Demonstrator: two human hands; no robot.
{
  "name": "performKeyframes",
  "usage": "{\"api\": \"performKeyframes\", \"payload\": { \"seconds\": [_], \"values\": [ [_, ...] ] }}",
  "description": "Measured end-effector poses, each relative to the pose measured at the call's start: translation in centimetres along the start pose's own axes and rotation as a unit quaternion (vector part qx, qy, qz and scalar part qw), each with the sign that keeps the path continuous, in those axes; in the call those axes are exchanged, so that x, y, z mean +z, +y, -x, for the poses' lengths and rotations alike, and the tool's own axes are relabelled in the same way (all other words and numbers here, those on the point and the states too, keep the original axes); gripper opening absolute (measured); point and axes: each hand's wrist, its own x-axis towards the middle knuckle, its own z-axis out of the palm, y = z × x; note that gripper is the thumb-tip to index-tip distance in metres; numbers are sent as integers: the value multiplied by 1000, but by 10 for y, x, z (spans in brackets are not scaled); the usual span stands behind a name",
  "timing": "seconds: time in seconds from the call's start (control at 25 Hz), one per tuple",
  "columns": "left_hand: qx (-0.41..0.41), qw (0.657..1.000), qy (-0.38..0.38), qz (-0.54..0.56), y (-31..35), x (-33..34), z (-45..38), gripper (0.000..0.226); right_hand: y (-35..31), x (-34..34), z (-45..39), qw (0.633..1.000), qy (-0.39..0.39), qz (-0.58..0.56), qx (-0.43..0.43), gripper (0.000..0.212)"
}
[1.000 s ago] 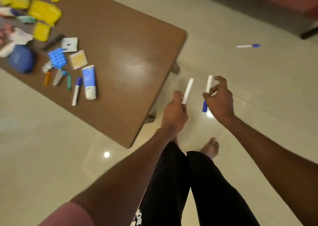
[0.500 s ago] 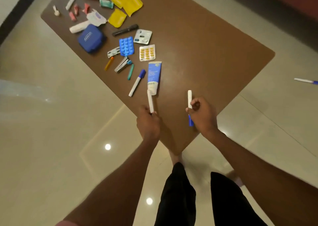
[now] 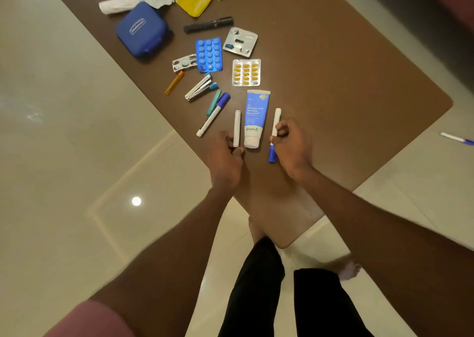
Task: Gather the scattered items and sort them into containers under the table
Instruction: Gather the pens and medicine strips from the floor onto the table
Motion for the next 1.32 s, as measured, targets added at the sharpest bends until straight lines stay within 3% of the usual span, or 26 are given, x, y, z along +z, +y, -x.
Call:
{"api": "performKeyframes", "payload": {
  "seconds": [0.16, 0.32, 0.52, 0.64, 0.84, 1.04, 1.16, 1.32],
  "values": [
    [11, 1000, -3, -3, 2, -3, -1, 34, -5, -2, -5, 1000, 3, -5, -3, 18],
    [61, 992, 53, -96, 3, -11, 21, 33, -4, -17, 6, 998, 31, 41, -25, 23],
    [268, 945, 48, -180, 48, 3, 55, 30, -2, -66, 31, 967, 106, 195, -128, 42],
    [326, 925, 10, -195, 94, 33, 78, 34, 9, -108, 38, 948, 140, 257, -124, 48],
    [373, 894, -42, -243, 155, 118, 123, 36, 70, -194, 43, 945, 175, 265, -71, 45],
    [375, 879, -86, -282, 188, 217, 169, 17, 148, -283, 35, 950, 166, 263, -11, 47],
    [355, 884, -133, -274, 215, 276, 201, 35, 198, -347, 27, 955, 155, 252, 15, 44],
    [351, 865, -184, -308, 253, 345, 232, 32, 259, -423, 11, 961, 132, 236, 54, 38]
  ]
}}
